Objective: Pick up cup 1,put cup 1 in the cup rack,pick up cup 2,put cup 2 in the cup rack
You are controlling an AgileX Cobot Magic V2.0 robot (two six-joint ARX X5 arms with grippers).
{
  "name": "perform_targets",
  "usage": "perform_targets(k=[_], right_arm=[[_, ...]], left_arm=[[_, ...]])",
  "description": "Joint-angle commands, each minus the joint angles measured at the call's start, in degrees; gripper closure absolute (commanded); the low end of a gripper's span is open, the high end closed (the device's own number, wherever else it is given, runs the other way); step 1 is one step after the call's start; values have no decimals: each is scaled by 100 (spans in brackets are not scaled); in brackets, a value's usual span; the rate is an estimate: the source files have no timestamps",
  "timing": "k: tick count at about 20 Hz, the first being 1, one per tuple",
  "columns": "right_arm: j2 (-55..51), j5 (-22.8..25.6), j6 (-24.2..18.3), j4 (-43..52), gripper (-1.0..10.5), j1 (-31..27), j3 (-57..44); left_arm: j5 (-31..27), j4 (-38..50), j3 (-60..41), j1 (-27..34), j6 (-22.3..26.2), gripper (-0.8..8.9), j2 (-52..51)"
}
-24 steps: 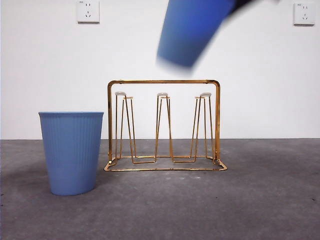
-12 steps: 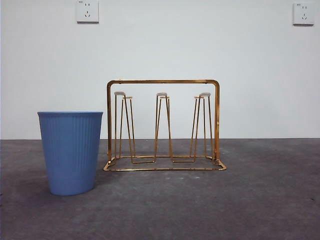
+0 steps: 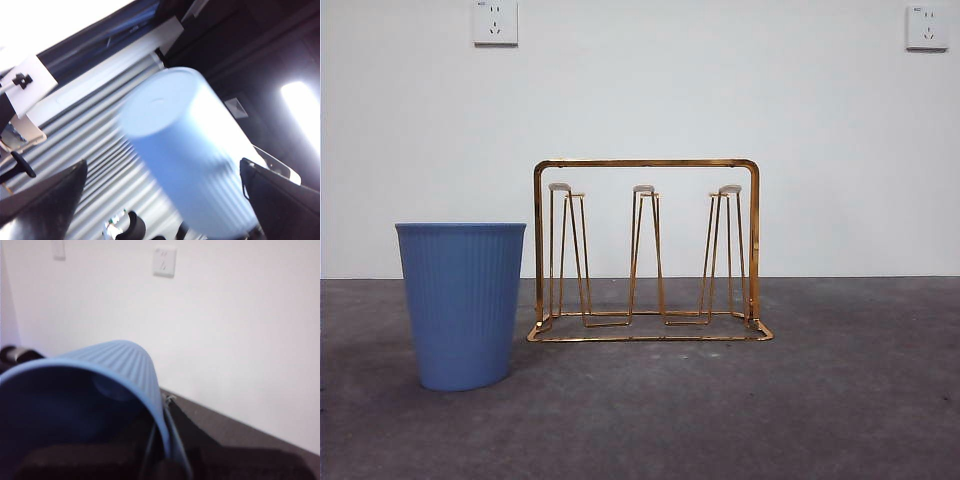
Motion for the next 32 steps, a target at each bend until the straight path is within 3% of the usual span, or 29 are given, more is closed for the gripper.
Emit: perform_targets(k=[1, 14, 18, 21, 23, 26, 30, 32], right_arm=[[127, -24, -20, 33, 963, 7, -48], [511, -153, -17, -109, 963, 7, -50], [605, -149, -17, -122, 963, 7, -50], [605, -146, -17, -133, 963, 7, -50], [605, -118, -17, -179, 958, 7, -50], [605, -61, -20, -313, 958, 7, -50], [605, -61, -15, -461, 940, 7, -48], [599, -61, -15, -520, 902, 7, -46]], left_arm=[[-63, 321, 20, -13, -61, 220, 39], [-348, 422, 20, 2, -68, 226, 39], [-345, 417, 20, 2, -68, 429, 39], [-343, 417, 20, 4, -66, 460, 39], [-350, 413, 20, 4, -48, 579, 39], [-341, 411, 20, 4, -48, 606, 39], [-339, 407, 20, 2, -13, 801, 39], [-339, 396, 20, 4, 7, 822, 39]])
